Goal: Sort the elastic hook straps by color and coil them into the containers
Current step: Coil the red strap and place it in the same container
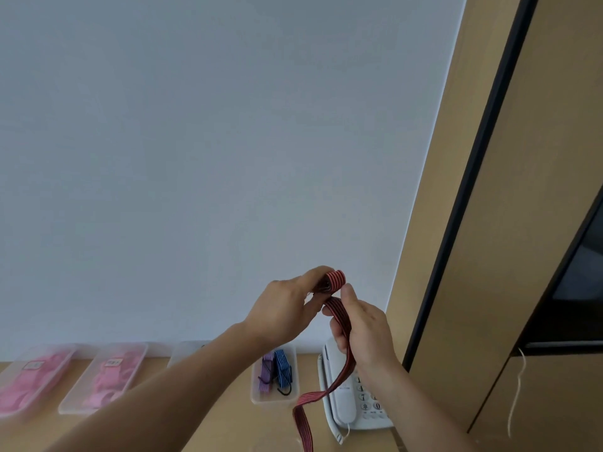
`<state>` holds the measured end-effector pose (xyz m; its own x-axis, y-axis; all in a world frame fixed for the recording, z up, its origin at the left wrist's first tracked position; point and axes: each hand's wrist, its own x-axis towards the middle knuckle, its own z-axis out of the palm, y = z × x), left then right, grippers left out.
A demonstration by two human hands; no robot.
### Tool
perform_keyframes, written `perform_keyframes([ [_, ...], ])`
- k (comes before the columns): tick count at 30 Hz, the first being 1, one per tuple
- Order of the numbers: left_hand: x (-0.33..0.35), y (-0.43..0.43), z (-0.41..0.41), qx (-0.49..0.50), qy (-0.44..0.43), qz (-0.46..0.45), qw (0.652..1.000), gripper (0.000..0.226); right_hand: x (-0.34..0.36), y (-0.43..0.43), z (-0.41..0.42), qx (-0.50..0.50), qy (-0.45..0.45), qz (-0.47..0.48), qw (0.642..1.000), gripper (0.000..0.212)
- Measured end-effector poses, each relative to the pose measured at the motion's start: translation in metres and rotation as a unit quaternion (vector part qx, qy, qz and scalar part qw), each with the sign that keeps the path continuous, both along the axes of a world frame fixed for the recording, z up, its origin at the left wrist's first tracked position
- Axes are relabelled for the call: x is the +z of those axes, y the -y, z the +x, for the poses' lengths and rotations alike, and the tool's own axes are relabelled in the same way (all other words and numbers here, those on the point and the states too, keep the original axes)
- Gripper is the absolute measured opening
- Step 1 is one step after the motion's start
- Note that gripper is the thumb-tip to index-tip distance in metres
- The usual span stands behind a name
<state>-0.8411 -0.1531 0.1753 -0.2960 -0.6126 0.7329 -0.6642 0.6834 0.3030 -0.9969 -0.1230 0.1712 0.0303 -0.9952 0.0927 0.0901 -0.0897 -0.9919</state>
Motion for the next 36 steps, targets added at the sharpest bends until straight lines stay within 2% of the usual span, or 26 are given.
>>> perform_keyframes([
  [4,-0.004,-0.001,0.003,-0.016,0.107,-0.121,0.987,0.059,0.002,-0.003,0.001,0.004,0.0,-0.001,1.0,0.075],
  [8,-0.008,0.008,0.011,-0.029,0.152,-0.208,0.966,0.053,0.002,-0.004,0.002,0.011,0.009,-0.005,1.0,0.071],
  [10,-0.011,0.008,0.011,-0.015,0.143,-0.189,0.971,0.05,0.002,-0.006,0.002,0.013,0.007,-0.011,1.0,0.065],
  [11,-0.012,0.006,0.008,-0.01,0.09,-0.135,0.987,0.052,0.002,-0.006,0.002,0.012,0.005,-0.017,1.0,0.062],
  [12,-0.01,0.002,0.005,-0.003,0.007,-0.036,0.999,0.055,0.002,-0.006,0.001,0.009,0.002,-0.025,1.0,0.059],
  [13,-0.006,-0.001,0.002,-0.008,-0.083,0.103,0.991,0.058,0.002,-0.005,0.001,0.005,-0.002,-0.036,0.999,0.057],
  [14,-0.001,-0.003,0.0,-0.031,-0.175,0.249,0.952,0.059,0.002,-0.005,0.0,0.002,-0.007,-0.048,0.999,0.055],
  [15,0.005,-0.003,-0.001,-0.06,-0.261,0.365,0.892,0.058,0.002,-0.005,-0.001,-0.003,-0.015,-0.06,0.998,0.053],
  [16,0.01,-0.004,-0.001,-0.089,-0.322,0.444,0.831,0.057,0.001,-0.005,-0.001,-0.007,-0.027,-0.071,0.997,0.053],
  [17,0.013,-0.005,-0.002,-0.118,-0.349,0.489,0.791,0.055,0.0,-0.005,-0.001,-0.008,-0.043,-0.081,0.996,0.053],
  [18,0.017,-0.007,-0.003,-0.143,-0.348,0.505,0.777,0.053,0.0,-0.006,-0.001,-0.005,-0.057,-0.09,0.994,0.053],
  [21,0.02,-0.011,-0.006,-0.176,-0.339,0.481,0.79,0.043,-0.003,-0.007,0.001,0.015,-0.063,-0.089,0.994,0.052],
  [24,0.023,-0.011,-0.004,-0.163,-0.347,0.437,0.813,0.036,-0.007,-0.005,-0.002,0.001,-0.07,-0.059,0.996,0.05],
  [29,0.022,-0.008,-0.004,-0.123,-0.282,0.361,0.88,0.017,-0.011,-0.001,-0.005,-0.022,-0.07,-0.025,0.997,0.045],
  [33,0.017,-0.006,-0.005,-0.08,-0.234,0.287,0.925,0.018,-0.01,0.0,-0.006,-0.023,-0.068,-0.02,0.997,0.042],
  [36,0.011,-0.005,-0.007,-0.022,-0.166,0.206,0.964,0.027,-0.008,-0.002,-0.006,-0.019,-0.059,-0.015,0.998,0.044],
])
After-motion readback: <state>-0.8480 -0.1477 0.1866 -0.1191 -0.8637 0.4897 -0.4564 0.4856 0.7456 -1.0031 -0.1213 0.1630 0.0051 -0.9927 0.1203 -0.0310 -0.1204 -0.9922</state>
